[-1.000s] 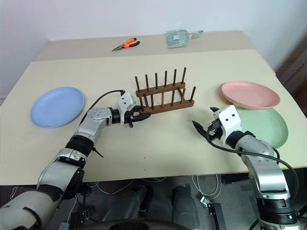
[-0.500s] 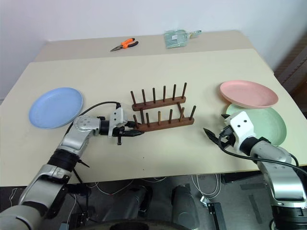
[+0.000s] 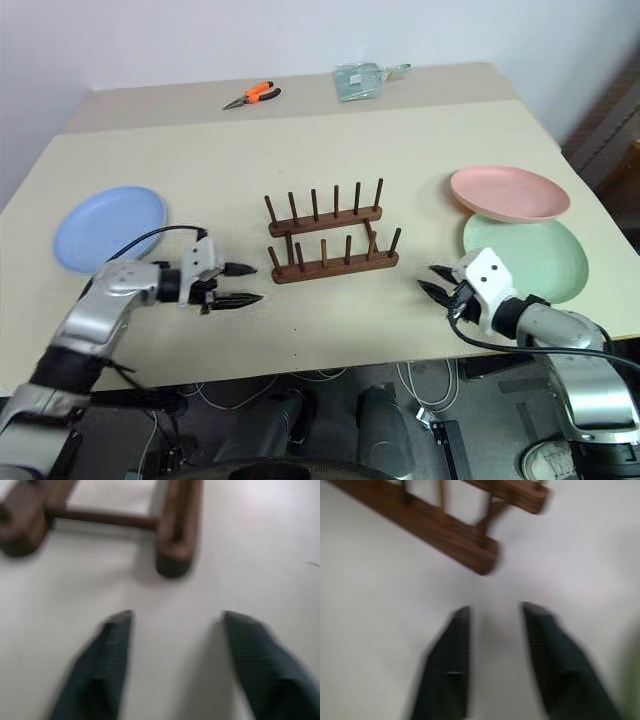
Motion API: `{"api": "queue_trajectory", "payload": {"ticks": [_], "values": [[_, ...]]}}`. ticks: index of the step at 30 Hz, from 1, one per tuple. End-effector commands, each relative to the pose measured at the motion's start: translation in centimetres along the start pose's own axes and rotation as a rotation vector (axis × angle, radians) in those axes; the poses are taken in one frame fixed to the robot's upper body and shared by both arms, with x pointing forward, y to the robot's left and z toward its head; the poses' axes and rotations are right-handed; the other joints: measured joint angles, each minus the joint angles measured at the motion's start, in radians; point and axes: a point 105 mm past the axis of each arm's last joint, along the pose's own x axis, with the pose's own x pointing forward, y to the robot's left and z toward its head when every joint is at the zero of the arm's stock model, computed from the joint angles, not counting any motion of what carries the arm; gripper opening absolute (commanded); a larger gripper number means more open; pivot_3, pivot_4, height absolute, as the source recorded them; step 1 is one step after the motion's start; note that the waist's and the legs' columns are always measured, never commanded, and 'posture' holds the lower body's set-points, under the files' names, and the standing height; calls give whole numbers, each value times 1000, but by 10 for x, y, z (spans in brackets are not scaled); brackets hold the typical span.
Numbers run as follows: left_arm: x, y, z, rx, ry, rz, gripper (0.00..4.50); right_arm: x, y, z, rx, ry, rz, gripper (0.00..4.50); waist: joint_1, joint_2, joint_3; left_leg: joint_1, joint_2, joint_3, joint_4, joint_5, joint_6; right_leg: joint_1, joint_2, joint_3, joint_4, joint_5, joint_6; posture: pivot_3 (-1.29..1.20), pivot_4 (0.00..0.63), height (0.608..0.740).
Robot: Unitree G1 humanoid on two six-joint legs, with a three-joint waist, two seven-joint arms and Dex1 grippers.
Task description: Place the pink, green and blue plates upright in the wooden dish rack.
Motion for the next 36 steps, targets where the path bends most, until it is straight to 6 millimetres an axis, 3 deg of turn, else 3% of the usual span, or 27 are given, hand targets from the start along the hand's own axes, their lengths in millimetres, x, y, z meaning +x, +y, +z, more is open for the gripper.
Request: {"api": "queue_trajectory", "payload": {"ticks": [1,4,9,17,25,28,31,34,36], "values": [[24,-30,11,-41,-42,-62,839,13,11,8,-33,-32,35,0,5,0,0,0,0,0,0,0,0,1,0,0,-1,0,0,0,150,740],[43,-33,17,-34,-60,-8,839,24,10,0,-41,3,21,0,25,-1,0,-1,0,0,1,0,0,1,-1,0,-2,0,0,0,150,740],[64,-15,15,-48,-64,173,839,43,10,2,-69,4,-5,0,45,-1,0,-1,-1,0,2,0,0,1,-1,0,-3,0,0,0,150,740],[66,37,4,-73,-42,469,839,82,-15,12,-124,-6,-162,0,43,-3,-2,1,0,1,2,1,-1,2,0,0,-2,0,0,0,150,740],[68,48,6,-65,-60,488,839,94,-27,20,-116,-34,-175,0,44,-4,-3,2,0,1,1,1,-1,2,1,0,0,1,0,0,150,740],[66,48,7,-57,-65,492,776,78,-31,25,-133,-44,-160,811,44,-3,-3,2,0,1,1,1,-1,2,1,0,0,1,0,0,150,740],[63,36,15,-34,-97,436,776,44,-38,40,-232,-56,-157,2300,45,-3,-3,2,-1,1,1,1,-1,2,0,0,0,0,0,0,150,740],[58,16,27,-37,-167,346,776,5,-60,60,-351,-42,-219,3889,39,-2,-2,0,-1,2,0,0,0,-1,0,0,0,0,0,0,150,740],[57,5,35,-37,-203,291,776,-10,-73,65,-433,8,-261,3889,39,-3,-2,0,-1,2,0,0,0,-1,0,1,0,0,0,0,150,740]]}}
